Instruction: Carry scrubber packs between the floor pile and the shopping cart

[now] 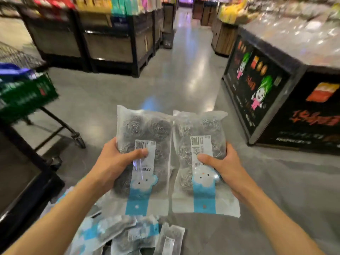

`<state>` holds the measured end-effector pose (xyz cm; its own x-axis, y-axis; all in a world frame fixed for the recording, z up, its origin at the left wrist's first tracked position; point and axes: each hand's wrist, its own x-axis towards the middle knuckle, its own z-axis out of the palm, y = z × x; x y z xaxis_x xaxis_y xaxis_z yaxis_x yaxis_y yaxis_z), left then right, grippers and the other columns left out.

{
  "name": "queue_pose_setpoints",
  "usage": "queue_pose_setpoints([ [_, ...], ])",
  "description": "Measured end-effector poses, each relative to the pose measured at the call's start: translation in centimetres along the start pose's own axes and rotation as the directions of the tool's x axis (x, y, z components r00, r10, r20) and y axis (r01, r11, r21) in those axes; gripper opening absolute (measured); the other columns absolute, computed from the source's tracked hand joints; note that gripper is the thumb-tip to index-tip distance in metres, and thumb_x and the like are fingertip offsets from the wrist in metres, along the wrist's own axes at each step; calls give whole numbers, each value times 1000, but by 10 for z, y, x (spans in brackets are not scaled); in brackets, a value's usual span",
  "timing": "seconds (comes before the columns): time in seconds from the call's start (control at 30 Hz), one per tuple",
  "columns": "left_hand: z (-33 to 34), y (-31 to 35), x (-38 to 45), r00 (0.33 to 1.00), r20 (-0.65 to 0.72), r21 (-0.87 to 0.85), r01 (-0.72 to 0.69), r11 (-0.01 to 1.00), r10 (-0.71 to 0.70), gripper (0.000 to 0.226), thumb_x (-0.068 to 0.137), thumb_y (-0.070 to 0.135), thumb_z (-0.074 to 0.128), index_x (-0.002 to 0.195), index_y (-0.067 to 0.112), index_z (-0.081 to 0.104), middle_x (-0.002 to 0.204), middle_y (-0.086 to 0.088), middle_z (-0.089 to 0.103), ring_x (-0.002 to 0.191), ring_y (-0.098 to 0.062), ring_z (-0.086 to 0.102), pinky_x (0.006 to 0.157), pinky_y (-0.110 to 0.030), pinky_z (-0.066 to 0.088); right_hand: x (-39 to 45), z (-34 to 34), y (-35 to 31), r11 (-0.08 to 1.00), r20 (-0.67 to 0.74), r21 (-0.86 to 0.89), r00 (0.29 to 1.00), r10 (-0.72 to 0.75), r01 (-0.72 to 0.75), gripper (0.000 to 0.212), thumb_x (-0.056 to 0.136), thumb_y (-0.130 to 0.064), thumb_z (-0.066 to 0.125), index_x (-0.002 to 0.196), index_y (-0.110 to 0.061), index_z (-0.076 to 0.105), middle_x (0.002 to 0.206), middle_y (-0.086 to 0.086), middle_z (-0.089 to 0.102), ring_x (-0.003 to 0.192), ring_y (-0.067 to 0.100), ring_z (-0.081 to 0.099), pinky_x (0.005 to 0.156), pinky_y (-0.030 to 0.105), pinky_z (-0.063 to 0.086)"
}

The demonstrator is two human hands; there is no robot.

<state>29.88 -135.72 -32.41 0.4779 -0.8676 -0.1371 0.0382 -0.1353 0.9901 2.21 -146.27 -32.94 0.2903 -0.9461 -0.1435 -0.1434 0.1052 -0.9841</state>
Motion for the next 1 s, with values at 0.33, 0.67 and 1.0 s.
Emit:
queue_pose_setpoints([
  [0.33,-49,430,-102,952,-18,-65,-307,949,307,35,72,13,86,104,6,73,87,-10,80,76,-26,78,61,-36,63,-108,-20,-418,931,-32,-43,931,-364,362,62,72,-22,91,124,-27,58,111,-5,77,95,12,76,79,34,62],
  [0.67,-80,538,-145,880,22,-129,-468,874,474,43,76,13,84,117,8,70,103,-9,80,93,-27,78,77,-42,63,-153,-13,-525,859,-45,13,859,-511,511,44,81,-12,84,114,-31,61,98,-13,79,89,14,77,67,27,61],
  [1.0,-101,527,-162,880,-46,-149,-475,867,473,37,78,9,83,113,7,72,101,-11,80,90,-28,78,71,-37,65,-163,-5,-530,850,-10,25,851,-526,526,45,81,-12,83,115,-31,61,100,-11,79,90,15,78,67,26,62],
])
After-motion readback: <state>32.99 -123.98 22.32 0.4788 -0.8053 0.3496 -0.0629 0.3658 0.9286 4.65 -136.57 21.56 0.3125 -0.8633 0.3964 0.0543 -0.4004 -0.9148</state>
